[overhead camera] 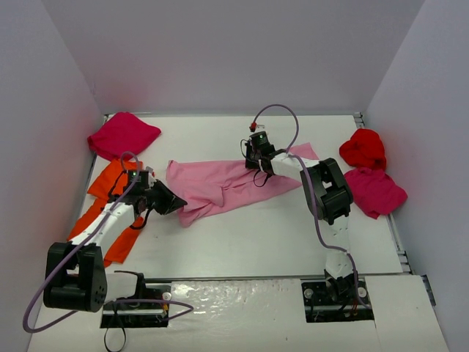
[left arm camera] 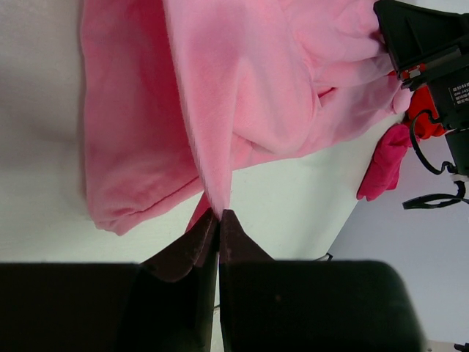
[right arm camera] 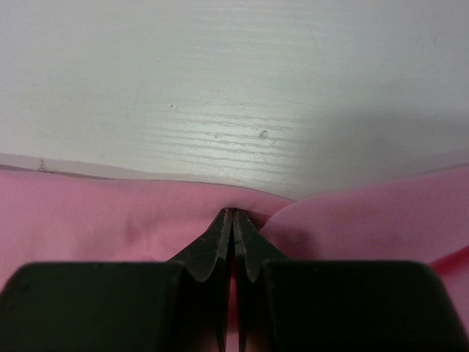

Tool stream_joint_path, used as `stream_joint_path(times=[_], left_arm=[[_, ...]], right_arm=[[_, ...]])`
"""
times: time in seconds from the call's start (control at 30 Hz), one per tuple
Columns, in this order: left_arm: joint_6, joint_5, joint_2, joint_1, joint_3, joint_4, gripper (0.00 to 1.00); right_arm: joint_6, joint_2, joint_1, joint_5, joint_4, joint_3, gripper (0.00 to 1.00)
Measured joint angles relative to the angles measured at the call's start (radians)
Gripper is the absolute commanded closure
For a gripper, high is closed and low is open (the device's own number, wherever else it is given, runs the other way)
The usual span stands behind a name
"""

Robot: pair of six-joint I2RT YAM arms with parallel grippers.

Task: Fold and stack the t-shirts
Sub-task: Fold the tshirt

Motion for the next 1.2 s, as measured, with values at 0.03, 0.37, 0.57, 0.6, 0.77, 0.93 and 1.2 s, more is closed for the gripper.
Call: stream_joint_path(times=[0.03,0.37,0.57,0.6,0.77,0.93,1.2], left_arm=[[0.001,0.000,-0.005,0.000,-0.002,-0.006,1.00],[0.002,0.008,-0.050,0.004,-0.059,-0.049,1.00],[0.023,0.014,-0.107,0.026,-0.059,-0.090,1.00],[0.027,0.016,-0.115,0.032,-0.059,-0.099,1.00],[0.041,0.033,-0.156,0.066,-0.059,-0.141,1.00],[0.043,0.051,-0.199,0.087,-0.059,-0.155,1.00],[0.044,0.082,-0.230,0.140,-0.059,-0.167,1.00]], right_arm=[[0.000,0.000,0.000,0.000,0.000,0.000,1.00],[0.000,0.001,0.000,-0.001,0.002,0.000,1.00],[0.000,0.003,0.000,-0.002,0.009,0.000,1.00],[0.000,0.003,0.000,-0.002,0.009,0.000,1.00],[0.000,0.003,0.000,-0.002,0.013,0.000,1.00],[0.000,0.003,0.000,-0.003,0.014,0.000,1.00],[0.000,0.003,0.000,-0.003,0.014,0.000,1.00]])
